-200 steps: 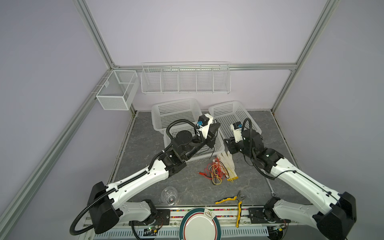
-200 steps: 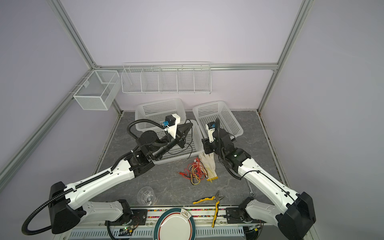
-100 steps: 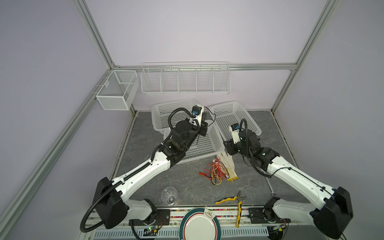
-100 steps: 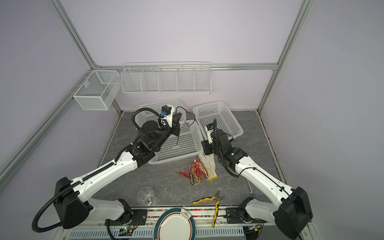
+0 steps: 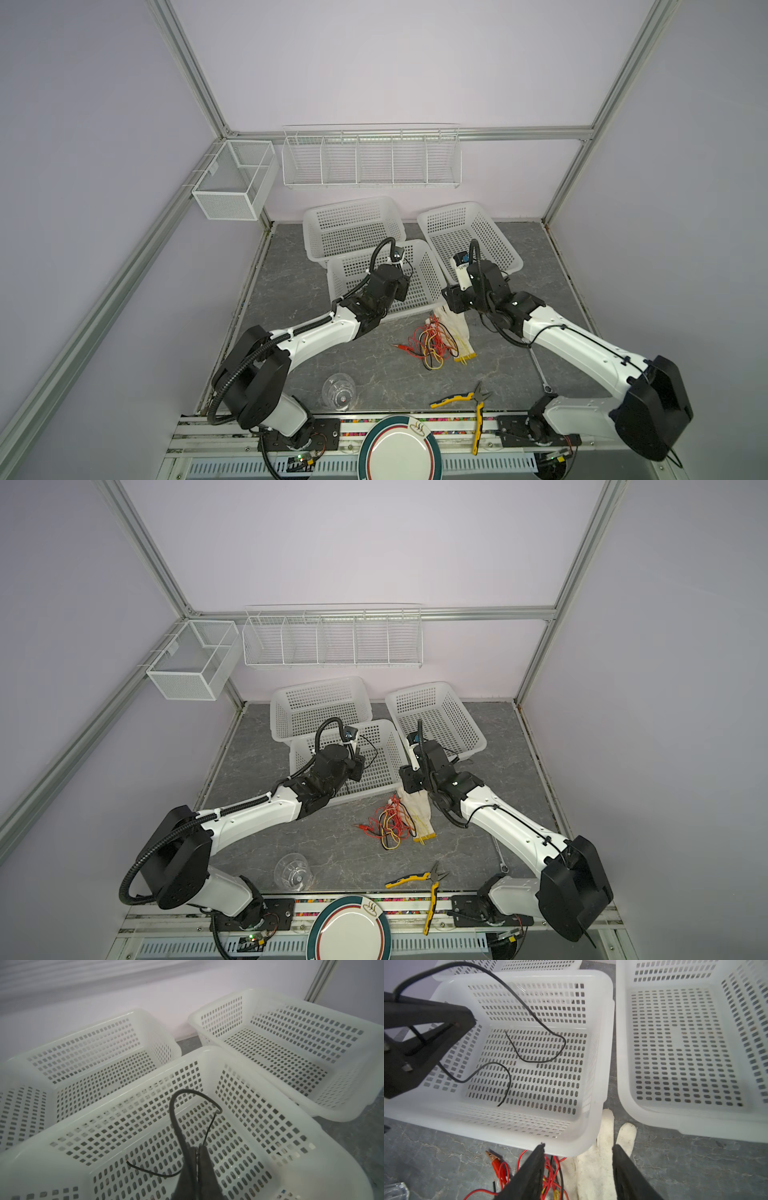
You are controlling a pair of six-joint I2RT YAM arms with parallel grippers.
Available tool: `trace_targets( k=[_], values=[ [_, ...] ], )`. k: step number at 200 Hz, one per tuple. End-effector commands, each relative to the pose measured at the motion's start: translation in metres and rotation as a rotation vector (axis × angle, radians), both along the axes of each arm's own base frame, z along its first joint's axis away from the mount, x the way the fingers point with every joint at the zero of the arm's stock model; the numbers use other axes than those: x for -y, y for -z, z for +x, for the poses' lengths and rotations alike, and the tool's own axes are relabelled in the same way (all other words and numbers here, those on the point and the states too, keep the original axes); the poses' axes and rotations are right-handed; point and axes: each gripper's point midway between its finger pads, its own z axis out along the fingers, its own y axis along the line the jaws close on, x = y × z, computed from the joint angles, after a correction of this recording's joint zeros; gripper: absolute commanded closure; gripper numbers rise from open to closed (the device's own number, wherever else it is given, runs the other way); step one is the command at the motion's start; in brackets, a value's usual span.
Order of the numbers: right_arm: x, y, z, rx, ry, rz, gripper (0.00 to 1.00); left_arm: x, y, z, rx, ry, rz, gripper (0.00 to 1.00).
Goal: Untangle the cables
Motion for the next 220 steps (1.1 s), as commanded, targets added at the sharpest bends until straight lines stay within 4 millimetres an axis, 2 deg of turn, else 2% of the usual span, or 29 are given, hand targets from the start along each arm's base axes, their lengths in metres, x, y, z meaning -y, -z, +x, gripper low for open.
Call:
trace_targets(
  k=[1, 26, 30, 33, 58, 74, 76, 83, 108, 158, 189, 220],
  values=[
    [0.001, 0.012, -0.009, -0.052, -0.014, -0.011, 0.41, -0.025, 0.016, 0.009, -0.065, -0.13, -0.009, 0.74],
    [0.004, 0.019, -0.019, -0.078, -0.026, -0.032, 0.38, -0.035, 0.017, 0.01, -0.084, -0.178, 0.005, 0.21],
    [0.004, 0.019, -0.02, -0.08, -0.028, -0.032, 0.38, -0.035, 0.015, 0.01, -0.083, -0.175, 0.0, 0.04],
    [0.004, 0.02, -0.021, -0.083, -0.033, -0.036, 0.37, -0.034, 0.015, 0.01, -0.086, -0.17, -0.003, 0.0],
    [0.0, 0.02, -0.034, -0.091, -0.073, -0.028, 0.34, -0.031, 0.005, 0.006, -0.093, -0.149, -0.016, 0.01],
    [-0.007, 0.009, -0.042, -0.069, -0.106, -0.004, 0.34, -0.031, -0.001, 0.003, -0.099, -0.136, -0.031, 0.01],
    [-0.006, 0.017, -0.046, -0.083, -0.11, -0.014, 0.34, -0.03, -0.001, 0.003, -0.1, -0.132, -0.034, 0.01],
    [-0.008, 0.017, -0.052, -0.079, -0.124, -0.011, 0.34, -0.029, -0.005, 0.0, -0.099, -0.116, -0.046, 0.01],
    [-0.017, 0.007, -0.068, -0.044, -0.175, 0.01, 0.34, -0.02, -0.022, -0.01, -0.091, -0.034, -0.104, 0.01],
    [-0.011, -0.004, -0.072, -0.019, -0.149, 0.014, 0.34, -0.01, -0.061, -0.039, -0.04, 0.129, -0.204, 0.01],
    [-0.017, -0.004, -0.08, -0.03, -0.196, 0.015, 0.35, -0.012, -0.064, -0.045, -0.047, 0.14, -0.232, 0.01],
    [-0.028, 0.003, -0.099, -0.061, -0.289, 0.009, 0.39, -0.005, -0.052, -0.05, -0.076, 0.177, -0.249, 0.0]
  ],
)
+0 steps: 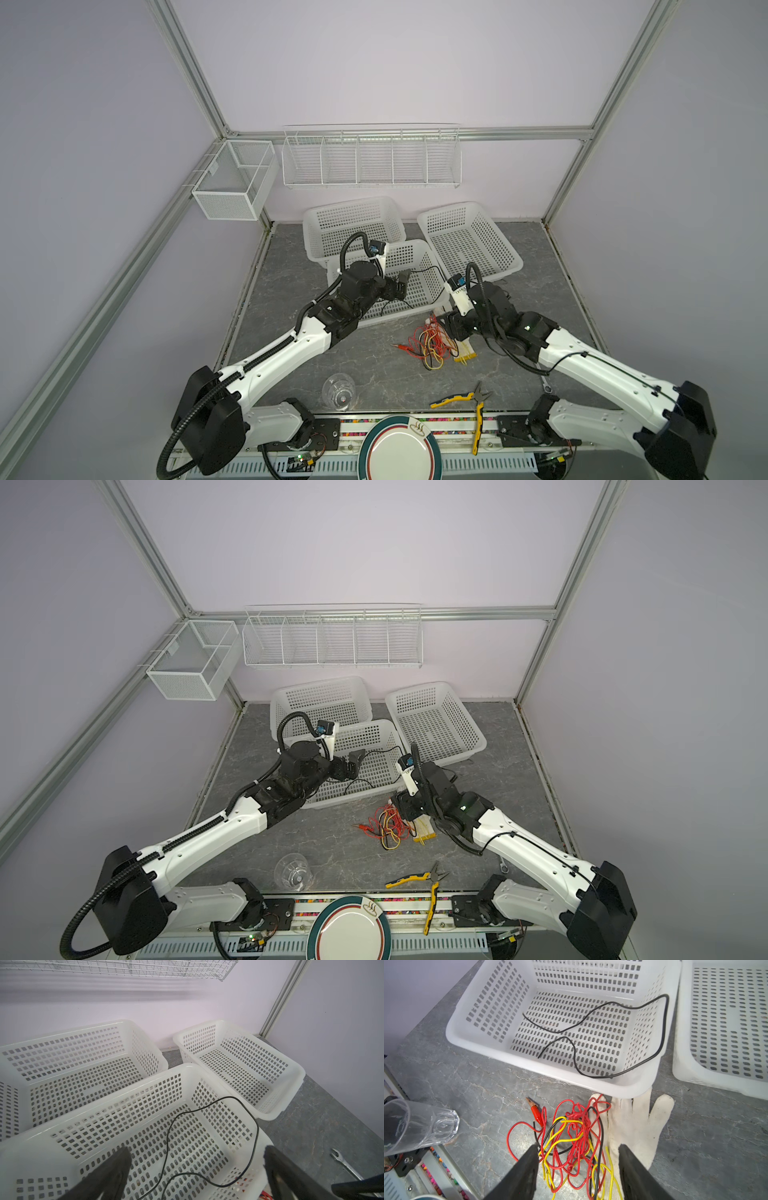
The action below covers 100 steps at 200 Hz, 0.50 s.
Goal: Untangle the cables
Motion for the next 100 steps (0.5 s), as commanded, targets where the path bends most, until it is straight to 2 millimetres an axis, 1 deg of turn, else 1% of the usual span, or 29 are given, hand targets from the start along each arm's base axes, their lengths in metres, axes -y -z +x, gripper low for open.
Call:
trace_targets(
  k=[1, 27, 43, 59, 71, 100],
  values=[
    [-0.006, 0.006, -0.02, -0.03, -0.084, -0.01, 0.39, 0.009, 0.013, -0.007, -0.037, 0.054, -0.022, 0.0],
    [-0.016, 0.011, -0.037, -0.046, -0.16, -0.035, 0.39, 0.019, 0.026, -0.014, -0.069, 0.117, -0.033, 0.01],
    [-0.019, 0.019, -0.04, -0.056, -0.165, -0.065, 0.39, 0.019, 0.035, -0.016, -0.093, 0.118, -0.036, 0.01],
    [-0.021, 0.028, -0.041, -0.072, -0.156, -0.083, 0.39, 0.015, 0.04, -0.018, -0.102, 0.105, -0.041, 0.02],
    [-0.023, 0.034, -0.043, -0.081, -0.156, -0.085, 0.39, 0.011, 0.04, -0.02, -0.1, 0.095, -0.047, 0.02],
    [-0.034, 0.05, -0.052, -0.118, -0.195, -0.104, 0.4, 0.001, 0.041, -0.024, -0.086, 0.072, -0.047, 0.01]
  ],
)
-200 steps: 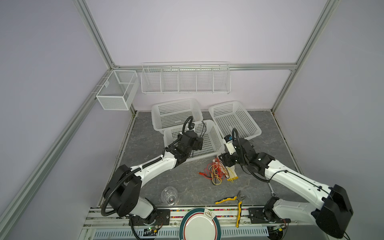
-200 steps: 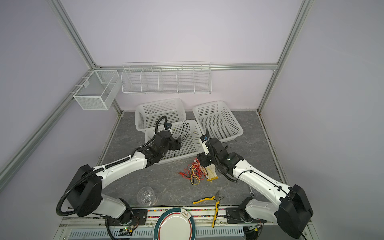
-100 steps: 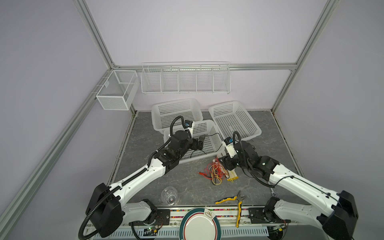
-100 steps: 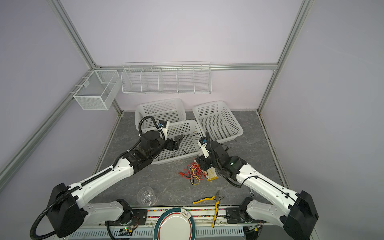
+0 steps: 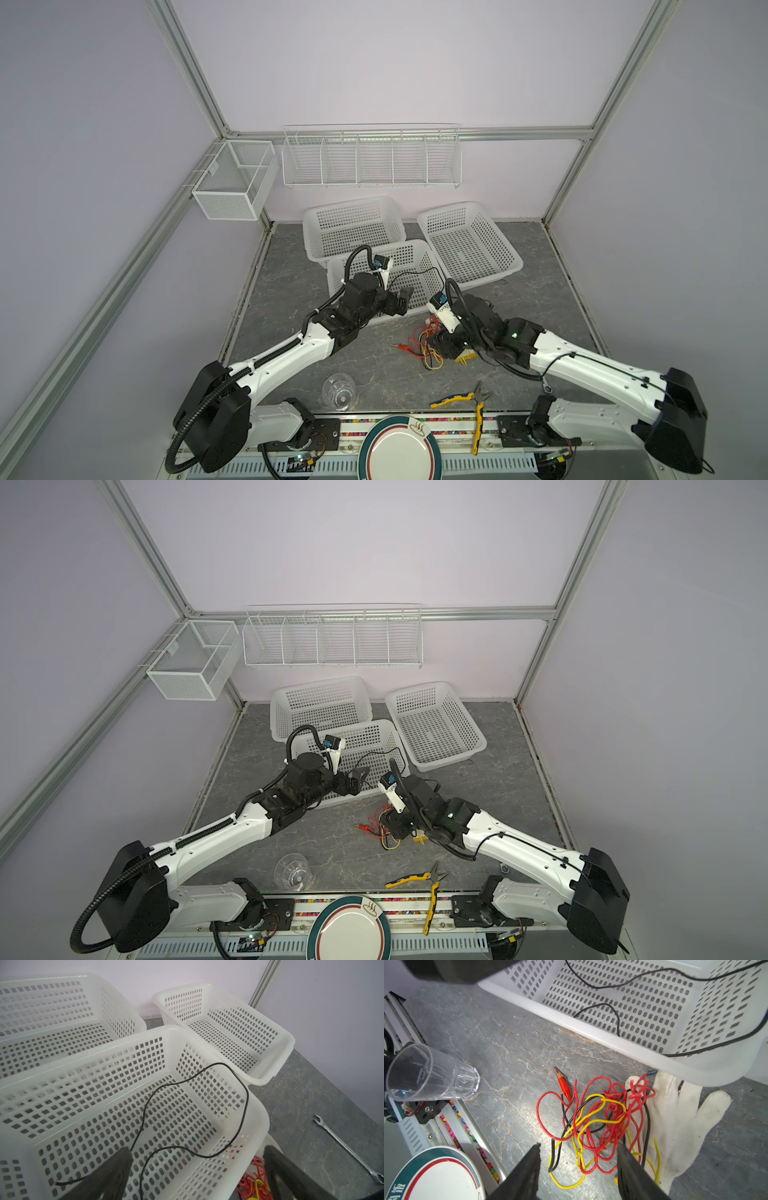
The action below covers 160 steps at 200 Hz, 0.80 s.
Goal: Untangle the cables
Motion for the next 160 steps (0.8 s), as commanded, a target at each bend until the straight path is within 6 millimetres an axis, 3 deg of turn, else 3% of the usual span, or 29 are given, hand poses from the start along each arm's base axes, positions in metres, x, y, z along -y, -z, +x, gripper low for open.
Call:
trace_targets(
  k=[1, 26, 58, 68, 83, 112, 160],
  values=[
    [-0.006, 0.02, -0.009, -0.038, -0.026, -0.031, 0.4, -0.005, -0.012, -0.003, 0.027, -0.016, -0.045, 0.01],
    [-0.021, 0.034, -0.017, -0.068, -0.068, -0.057, 0.47, -0.01, -0.012, -0.003, 0.041, -0.038, -0.05, 0.01],
    [-0.034, 0.032, -0.011, -0.056, -0.079, -0.052, 0.92, -0.012, -0.011, -0.005, 0.048, -0.04, -0.051, 0.01],
    [-0.034, 0.026, -0.011, -0.037, -0.097, -0.059, 0.93, -0.012, -0.011, -0.005, 0.052, -0.037, -0.046, 0.01],
    [-0.043, -0.012, -0.006, 0.036, -0.132, -0.007, 0.93, -0.011, -0.012, -0.007, 0.059, -0.025, -0.045, 0.01],
    [-0.039, -0.077, -0.013, 0.153, -0.204, 0.093, 0.94, -0.007, -0.019, -0.012, 0.077, 0.015, -0.072, 0.01],
    [-0.021, -0.161, -0.012, 0.362, -0.163, 0.262, 0.93, 0.015, -0.041, -0.025, 0.111, 0.139, -0.163, 0.02]
  ],
)
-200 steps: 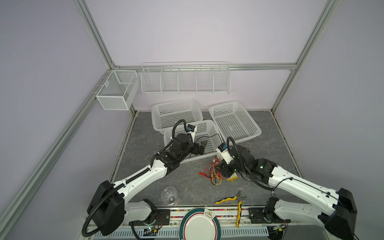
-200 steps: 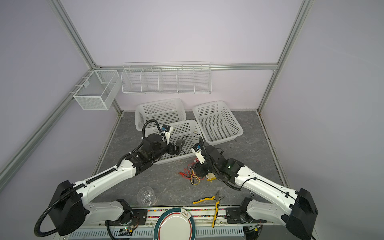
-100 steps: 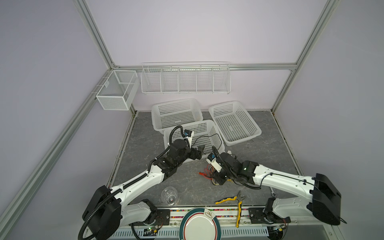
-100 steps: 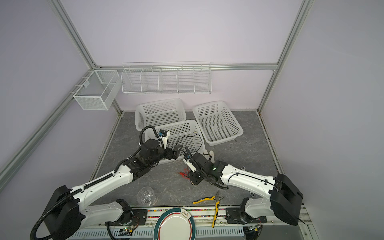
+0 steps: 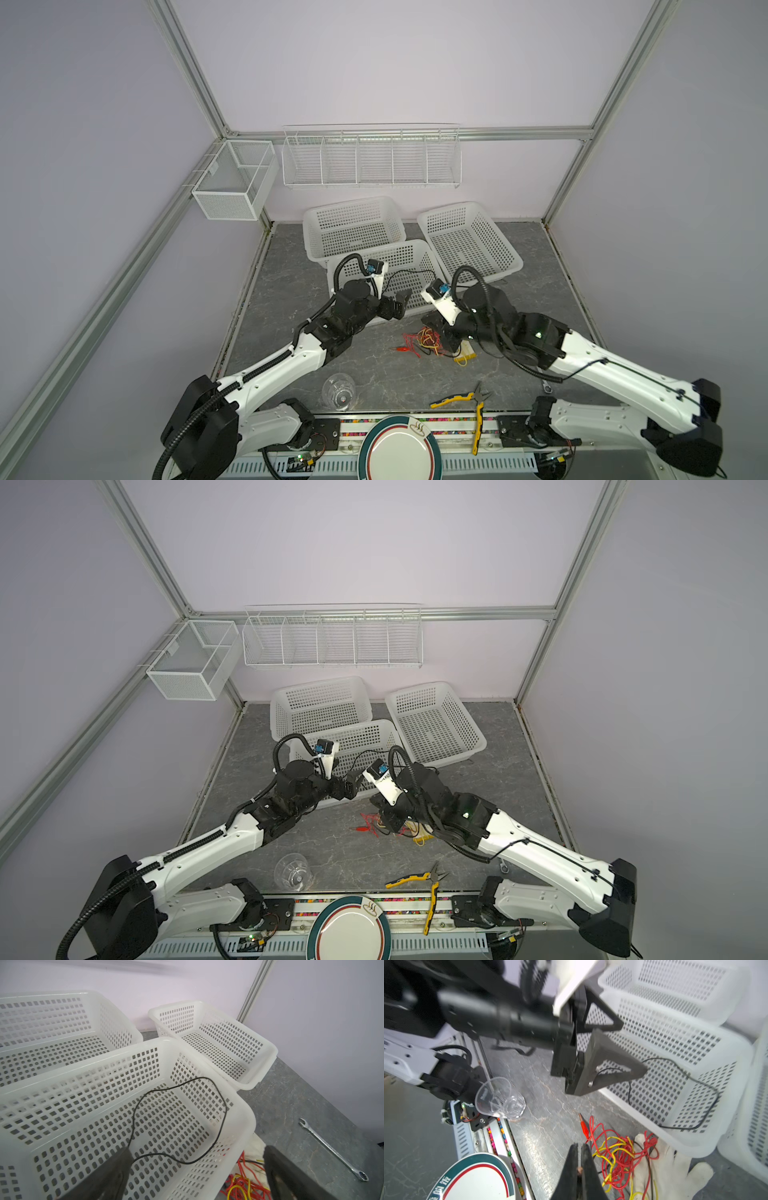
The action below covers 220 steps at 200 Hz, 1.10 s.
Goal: Untangle the cables
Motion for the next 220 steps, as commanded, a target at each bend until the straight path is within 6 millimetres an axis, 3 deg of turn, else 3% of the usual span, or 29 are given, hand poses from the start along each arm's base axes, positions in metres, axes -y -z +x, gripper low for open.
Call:
trace_targets(
  k=[1, 30, 56, 81, 121, 148, 185, 220],
  values=[
    [0.009, -0.031, 0.002, 0.104, 0.014, 0.054, 0.93, 0.015, -0.02, -0.013, 0.04, 0.096, -0.071, 0.02],
    [0.019, -0.071, 0.015, 0.205, 0.099, 0.127, 0.93, 0.035, -0.033, -0.031, 0.093, 0.191, -0.064, 0.03],
    [0.016, -0.097, 0.021, 0.247, 0.125, 0.18, 0.93, 0.058, -0.041, -0.054, 0.175, 0.297, -0.026, 0.03],
    [0.017, -0.116, 0.029, 0.284, 0.161, 0.213, 0.93, 0.061, -0.037, -0.059, 0.203, 0.326, -0.037, 0.03],
    [0.03, -0.135, 0.042, 0.322, 0.246, 0.234, 0.94, 0.058, -0.024, -0.066, 0.248, 0.346, -0.065, 0.02],
    [0.031, -0.148, 0.038, 0.339, 0.224, 0.276, 0.94, 0.054, -0.009, -0.059, 0.273, 0.308, -0.033, 0.01],
    [0.026, -0.15, 0.035, 0.337, 0.186, 0.273, 0.94, 0.058, 0.007, -0.059, 0.285, 0.325, -0.023, 0.01],
    [0.026, -0.16, 0.027, 0.346, 0.147, 0.309, 0.94, 0.062, 0.019, -0.041, 0.281, 0.26, -0.013, 0.01]
  ],
)
